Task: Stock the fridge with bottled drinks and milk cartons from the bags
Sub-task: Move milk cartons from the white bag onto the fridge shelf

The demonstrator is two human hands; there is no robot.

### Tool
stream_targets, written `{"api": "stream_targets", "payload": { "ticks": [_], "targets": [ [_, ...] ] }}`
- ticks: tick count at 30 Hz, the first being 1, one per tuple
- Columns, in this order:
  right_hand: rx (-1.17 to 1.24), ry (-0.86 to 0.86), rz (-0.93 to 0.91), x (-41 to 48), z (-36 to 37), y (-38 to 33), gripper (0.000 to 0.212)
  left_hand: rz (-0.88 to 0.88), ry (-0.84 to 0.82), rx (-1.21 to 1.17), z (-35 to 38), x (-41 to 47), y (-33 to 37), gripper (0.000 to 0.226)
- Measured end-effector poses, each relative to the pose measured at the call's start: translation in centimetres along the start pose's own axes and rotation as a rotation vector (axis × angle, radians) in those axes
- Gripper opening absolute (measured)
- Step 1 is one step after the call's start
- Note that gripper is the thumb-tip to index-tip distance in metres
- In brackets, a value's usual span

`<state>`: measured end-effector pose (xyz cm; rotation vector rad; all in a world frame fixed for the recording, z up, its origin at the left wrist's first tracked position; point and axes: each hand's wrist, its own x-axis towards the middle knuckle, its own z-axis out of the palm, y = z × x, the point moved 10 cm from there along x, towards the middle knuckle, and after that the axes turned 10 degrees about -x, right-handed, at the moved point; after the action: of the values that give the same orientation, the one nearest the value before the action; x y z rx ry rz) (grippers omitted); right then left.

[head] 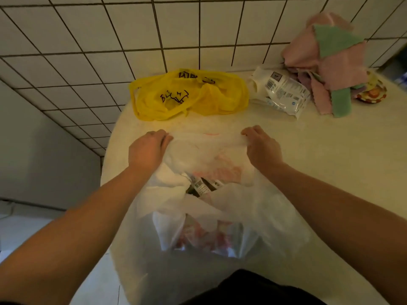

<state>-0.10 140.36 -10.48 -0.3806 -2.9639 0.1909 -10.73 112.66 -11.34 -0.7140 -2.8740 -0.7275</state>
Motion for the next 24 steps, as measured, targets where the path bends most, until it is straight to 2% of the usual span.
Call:
{"api": "stream_targets", "payload": {
  "ticks": [3, 5, 10, 13, 16, 18, 20, 22, 24],
  "targets": [
    [-0.094, -0.106, 0.006, 3.9, 1.9, 0.9, 0.031, -0.066, -0.198, 0.151, 3.8, 0.3, -3.7, 0.022],
    [-0.167, -0.187, 0.002, 5.6, 3.5, 1.1, 0.032, -0.176, -0.287, 0.192, 5.4, 0.4, -6.5, 0.024],
    [-0.289, -0.521, 0.073, 5.6, 9.5, 2.7, 0.028, -0.318, -0.343, 0.094, 8.1, 0.4, -8.9, 0.027],
    [-0.260, -0.661, 0.129, 3.7, 11.8, 3.3, 0.051, -0.391, -0.398, -0.014, 9.7, -0.3, -9.0, 0.024],
    [-0.168, -0.693, 0.171, 2.9, 11.9, 2.7, 0.072, -0.422, -0.458, -0.086, 9.9, -1.2, -8.6, 0.041],
    [-0.160, -0.701, 0.145, 2.8, 10.5, 1.7, 0.081, -0.359, -0.324, -0.168, 6.5, -0.8, -6.6, 0.050],
    [-0.221, -0.656, 0.047, 2.9, 7.9, -0.2, 0.082, -0.238, -0.209, -0.372, 2.6, -0.8, -2.8, 0.048],
    [-0.243, -0.586, -0.090, 2.5, 4.8, -3.4, 0.076, -0.188, -0.345, -0.540, 1.2, -2.1, 0.9, 0.052],
    [-0.150, -0.620, -0.226, 0.5, 2.4, -7.6, 0.070, -0.189, -0.568, -0.511, 2.0, -4.8, 3.0, 0.067]
  ]
}}
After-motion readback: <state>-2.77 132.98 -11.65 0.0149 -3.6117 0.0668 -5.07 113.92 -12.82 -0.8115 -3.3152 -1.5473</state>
